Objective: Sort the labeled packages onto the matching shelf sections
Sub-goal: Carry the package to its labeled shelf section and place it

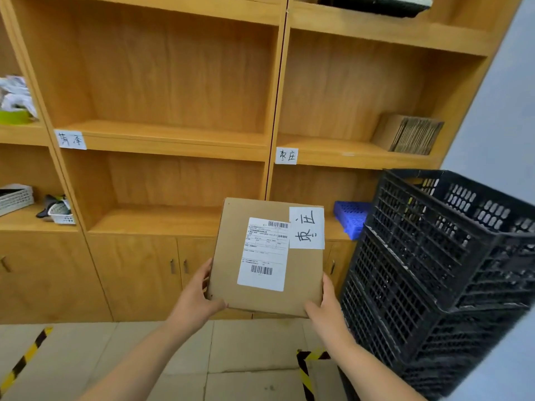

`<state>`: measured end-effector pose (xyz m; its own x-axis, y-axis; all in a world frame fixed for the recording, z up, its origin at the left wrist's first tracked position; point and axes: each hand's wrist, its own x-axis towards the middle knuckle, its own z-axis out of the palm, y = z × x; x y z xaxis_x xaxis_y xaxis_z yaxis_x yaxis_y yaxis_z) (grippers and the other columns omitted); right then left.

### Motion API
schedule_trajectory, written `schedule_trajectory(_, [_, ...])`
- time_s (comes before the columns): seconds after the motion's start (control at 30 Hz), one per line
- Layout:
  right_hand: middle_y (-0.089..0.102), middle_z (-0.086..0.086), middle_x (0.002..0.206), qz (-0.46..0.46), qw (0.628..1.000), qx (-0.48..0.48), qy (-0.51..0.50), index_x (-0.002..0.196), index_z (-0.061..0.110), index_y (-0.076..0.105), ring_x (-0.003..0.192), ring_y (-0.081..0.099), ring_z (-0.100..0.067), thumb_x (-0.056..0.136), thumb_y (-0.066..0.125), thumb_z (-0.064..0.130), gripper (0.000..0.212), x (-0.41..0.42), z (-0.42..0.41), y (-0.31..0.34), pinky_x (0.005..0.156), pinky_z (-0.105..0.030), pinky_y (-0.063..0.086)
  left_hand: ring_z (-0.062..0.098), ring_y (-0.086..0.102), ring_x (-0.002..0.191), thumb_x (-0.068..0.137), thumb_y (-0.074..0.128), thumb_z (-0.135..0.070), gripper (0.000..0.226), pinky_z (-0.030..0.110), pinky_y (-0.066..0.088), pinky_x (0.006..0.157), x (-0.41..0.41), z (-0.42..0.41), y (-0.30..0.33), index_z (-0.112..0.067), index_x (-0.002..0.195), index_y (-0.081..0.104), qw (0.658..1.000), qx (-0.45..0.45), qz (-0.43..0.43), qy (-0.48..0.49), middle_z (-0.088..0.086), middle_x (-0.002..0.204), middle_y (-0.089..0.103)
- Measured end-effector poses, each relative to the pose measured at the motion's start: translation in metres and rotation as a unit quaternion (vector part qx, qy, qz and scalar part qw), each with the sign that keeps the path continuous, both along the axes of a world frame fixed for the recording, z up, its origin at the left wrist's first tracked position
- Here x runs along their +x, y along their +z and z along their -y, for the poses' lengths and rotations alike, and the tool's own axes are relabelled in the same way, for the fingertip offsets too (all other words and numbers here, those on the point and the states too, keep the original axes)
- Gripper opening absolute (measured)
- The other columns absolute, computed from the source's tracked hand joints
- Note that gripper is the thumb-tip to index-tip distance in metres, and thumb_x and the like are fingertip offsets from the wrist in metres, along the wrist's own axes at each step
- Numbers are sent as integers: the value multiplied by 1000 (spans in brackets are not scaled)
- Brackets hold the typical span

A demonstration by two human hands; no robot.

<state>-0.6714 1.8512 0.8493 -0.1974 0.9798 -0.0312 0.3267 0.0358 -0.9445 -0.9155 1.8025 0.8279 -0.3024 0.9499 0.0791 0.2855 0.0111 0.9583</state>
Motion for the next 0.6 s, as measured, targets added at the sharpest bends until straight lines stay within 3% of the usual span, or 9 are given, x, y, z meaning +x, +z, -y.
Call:
schedule_trajectory(0.13, [50, 12, 120, 7, 1000, 16, -23, 145, 30, 21, 113, 47, -12, 86, 44, -4, 72, -1, -55, 2, 97, -29, 40, 12, 50, 113, 67, 71, 10, 94, 19, 49, 75, -2, -65, 3, -25, 142, 28, 1000, 17, 11, -22, -30, 113, 45])
schedule_trajectory(0.3, [48, 6, 129, 12, 999, 32, -42, 147, 27, 18, 113, 47, -14, 86, 43, -5, 73, -7, -128, 18, 96, -28, 39, 11, 50, 110, 68, 71, 8, 95, 17, 49, 69, -10, -144, 18, -25, 143, 25, 999, 30, 12, -34, -23, 111, 48])
schedule_trajectory(0.43, [48, 8, 131, 14, 996, 57, -63, 146, 33, 16, 120, 48, -14, 85, 42, -4, 76, -11, -178, 24, 105, -34, 40, 10, 49, 110, 69, 71, 7, 93, 10, 49, 67, -13, -202, 29, -26, 143, 25, 997, 42, 1, -63, -21, 111, 49])
schedule_trajectory(0.6, [37, 10, 139, 5, 994, 64, -86, 149, 33, 2, 123, 43, -12, 89, 42, 2, 78, -11, -226, 24, 102, -28, 35, 13, 50, 115, 68, 74, 2, 98, 21, 47, 85, -17, -262, 35, -25, 146, 21, 996, 44, -17, -78, -7, 125, 51])
